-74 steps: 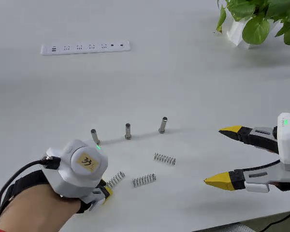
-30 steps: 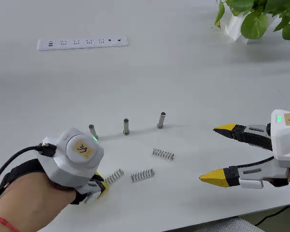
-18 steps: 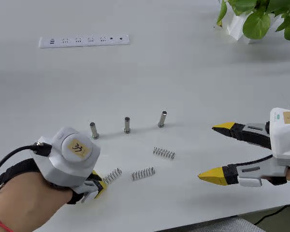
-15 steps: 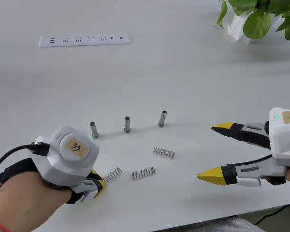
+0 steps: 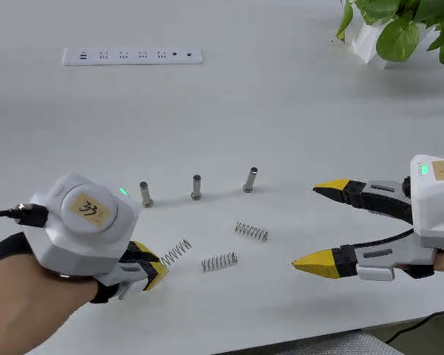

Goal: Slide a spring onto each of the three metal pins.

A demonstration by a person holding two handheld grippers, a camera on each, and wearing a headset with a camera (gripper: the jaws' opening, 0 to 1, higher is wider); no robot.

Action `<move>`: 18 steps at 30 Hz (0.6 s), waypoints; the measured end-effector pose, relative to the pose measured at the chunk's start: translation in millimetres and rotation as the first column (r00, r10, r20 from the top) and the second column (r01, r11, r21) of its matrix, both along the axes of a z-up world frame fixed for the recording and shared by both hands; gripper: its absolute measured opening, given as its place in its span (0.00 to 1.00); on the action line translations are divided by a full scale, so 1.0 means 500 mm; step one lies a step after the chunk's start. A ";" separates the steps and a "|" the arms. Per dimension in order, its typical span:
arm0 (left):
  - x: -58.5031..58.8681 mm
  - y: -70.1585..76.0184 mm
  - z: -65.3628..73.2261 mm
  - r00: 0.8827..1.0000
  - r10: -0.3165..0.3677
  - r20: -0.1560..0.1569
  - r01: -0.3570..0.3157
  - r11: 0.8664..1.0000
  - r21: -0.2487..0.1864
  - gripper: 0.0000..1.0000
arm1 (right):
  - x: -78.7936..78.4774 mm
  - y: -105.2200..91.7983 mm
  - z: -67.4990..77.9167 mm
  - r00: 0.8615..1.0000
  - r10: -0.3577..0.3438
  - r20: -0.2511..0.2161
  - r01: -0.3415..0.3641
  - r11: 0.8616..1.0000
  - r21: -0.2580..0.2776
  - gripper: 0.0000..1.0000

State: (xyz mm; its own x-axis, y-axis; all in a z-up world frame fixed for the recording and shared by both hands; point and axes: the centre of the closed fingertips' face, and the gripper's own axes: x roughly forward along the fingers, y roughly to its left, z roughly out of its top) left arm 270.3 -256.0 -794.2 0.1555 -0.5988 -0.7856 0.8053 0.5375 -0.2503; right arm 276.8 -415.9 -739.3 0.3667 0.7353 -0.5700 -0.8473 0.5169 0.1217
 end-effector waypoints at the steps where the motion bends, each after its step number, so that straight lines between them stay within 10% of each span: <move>1: 0.001 -0.001 0.005 1.000 0.000 0.006 0.000 1.000 -0.009 0.07 | -0.001 0.004 0.003 1.000 0.007 0.003 -0.007 1.000 0.001 0.73; 18: -0.003 -0.020 0.103 0.991 -0.067 0.112 0.080 0.991 -0.111 0.07 | -0.008 0.093 0.062 0.989 0.148 0.020 -0.148 0.989 0.019 0.64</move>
State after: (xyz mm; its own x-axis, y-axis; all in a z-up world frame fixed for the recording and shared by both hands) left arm 268.5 -265.9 -742.9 0.1878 -0.6968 -0.6922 0.8672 0.4486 -0.2162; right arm 273.1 -369.2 -708.5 0.2632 0.7938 -0.5483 -0.9167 0.3829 0.1144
